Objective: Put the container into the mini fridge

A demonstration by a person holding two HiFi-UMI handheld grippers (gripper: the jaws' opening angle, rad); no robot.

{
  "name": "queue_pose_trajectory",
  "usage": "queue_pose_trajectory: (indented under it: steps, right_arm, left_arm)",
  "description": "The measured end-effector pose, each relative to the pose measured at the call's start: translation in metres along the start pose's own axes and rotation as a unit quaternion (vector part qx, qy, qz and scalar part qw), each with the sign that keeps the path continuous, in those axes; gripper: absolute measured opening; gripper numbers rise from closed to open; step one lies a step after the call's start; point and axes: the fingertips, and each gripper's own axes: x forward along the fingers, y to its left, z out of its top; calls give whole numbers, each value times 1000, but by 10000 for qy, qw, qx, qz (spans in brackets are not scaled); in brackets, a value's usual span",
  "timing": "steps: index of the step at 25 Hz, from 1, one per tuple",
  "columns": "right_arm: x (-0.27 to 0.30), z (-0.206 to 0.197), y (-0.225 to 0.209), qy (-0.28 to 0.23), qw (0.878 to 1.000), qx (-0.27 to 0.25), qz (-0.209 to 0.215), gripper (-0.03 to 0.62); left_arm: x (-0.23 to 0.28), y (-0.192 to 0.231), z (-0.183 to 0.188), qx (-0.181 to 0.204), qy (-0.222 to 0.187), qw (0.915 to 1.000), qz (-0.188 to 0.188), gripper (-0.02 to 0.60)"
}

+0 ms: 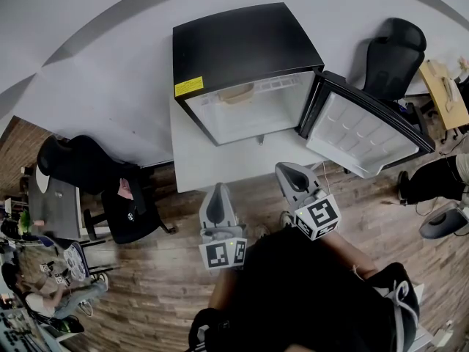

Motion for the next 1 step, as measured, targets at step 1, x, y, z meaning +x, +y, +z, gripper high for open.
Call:
queue_pose_trajectory:
  steps: [1]
  right_arm:
    - [0, 0, 0, 4, 10000, 5, -7, 14]
  left_arm:
    - [0, 0, 0, 1, 5, 10000, 1, 23]
